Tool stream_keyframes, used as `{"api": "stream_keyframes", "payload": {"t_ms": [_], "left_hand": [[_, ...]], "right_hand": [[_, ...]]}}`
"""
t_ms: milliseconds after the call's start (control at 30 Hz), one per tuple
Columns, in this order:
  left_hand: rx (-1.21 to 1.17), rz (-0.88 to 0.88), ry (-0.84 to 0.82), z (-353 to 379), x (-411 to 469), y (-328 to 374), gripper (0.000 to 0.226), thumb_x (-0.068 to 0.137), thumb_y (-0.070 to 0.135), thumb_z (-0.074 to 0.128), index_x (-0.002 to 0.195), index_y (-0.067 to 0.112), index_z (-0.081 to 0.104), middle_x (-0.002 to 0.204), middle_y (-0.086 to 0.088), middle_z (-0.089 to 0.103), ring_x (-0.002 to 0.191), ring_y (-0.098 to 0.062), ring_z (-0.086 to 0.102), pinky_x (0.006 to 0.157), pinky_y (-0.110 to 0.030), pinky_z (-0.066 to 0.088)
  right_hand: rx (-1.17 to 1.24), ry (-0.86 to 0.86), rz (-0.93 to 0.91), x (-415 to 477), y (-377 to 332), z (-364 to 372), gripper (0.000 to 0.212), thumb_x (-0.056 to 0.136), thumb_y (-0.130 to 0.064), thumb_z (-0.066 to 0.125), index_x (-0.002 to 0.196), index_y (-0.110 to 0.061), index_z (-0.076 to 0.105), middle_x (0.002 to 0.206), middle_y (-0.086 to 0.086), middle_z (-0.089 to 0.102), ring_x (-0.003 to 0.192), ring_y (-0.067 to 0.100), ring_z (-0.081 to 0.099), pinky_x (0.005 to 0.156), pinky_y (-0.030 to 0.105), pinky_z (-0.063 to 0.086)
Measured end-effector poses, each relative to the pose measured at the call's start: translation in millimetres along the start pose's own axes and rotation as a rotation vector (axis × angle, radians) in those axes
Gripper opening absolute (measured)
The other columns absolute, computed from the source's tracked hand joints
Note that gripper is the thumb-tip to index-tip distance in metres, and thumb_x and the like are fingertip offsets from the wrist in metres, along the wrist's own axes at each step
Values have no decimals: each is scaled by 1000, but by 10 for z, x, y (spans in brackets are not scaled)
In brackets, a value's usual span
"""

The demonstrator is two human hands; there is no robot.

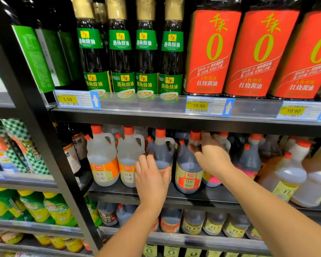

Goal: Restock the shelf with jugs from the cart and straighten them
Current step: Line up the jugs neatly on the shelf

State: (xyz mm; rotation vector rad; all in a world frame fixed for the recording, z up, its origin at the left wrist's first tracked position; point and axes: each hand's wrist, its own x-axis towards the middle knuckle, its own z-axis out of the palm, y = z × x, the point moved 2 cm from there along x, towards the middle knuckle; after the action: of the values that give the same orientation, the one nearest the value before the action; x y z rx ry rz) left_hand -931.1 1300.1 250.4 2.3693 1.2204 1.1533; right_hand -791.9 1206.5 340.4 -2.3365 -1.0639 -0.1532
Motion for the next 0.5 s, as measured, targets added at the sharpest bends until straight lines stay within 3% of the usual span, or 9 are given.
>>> {"api": "stream_keyframes", "payload": {"t_ms": [167,300,433,500], "left_hand": [[7,-10,-9,17,-7,-1,55,79,34,78,119,5,54,113,-11,51,106,-31,51,84,-40,48],[8,-33,-12,24,-73,-6,69,80,37,77,132,2,48,131,-17,48,118,-36,49,93,-45,46],[-23,53,68,4,-170,65,75,75,41,79,133,5,47,130,-14,49,116,-33,49,91,-47,47],[-57,131,73,18,-208,171,70,74,39,80,130,8,51,126,-12,50,115,-31,50,90,-47,48]], "right_hand": [[7,-8,10,-14,1,7,44,96,-37,53,129,-10,45,118,16,58,116,34,46,86,44,46],[-5,12,-1,-46,4,-9,47,94,-38,56,129,-10,43,117,17,56,109,37,52,79,40,46],[-132,115,-12,-137,133,-61,32,88,-38,59,97,-8,54,102,17,62,94,36,57,64,33,41],[-185,232,48,-200,239,-156,36,87,-40,59,87,-4,59,92,20,62,89,39,58,61,33,35]]}}
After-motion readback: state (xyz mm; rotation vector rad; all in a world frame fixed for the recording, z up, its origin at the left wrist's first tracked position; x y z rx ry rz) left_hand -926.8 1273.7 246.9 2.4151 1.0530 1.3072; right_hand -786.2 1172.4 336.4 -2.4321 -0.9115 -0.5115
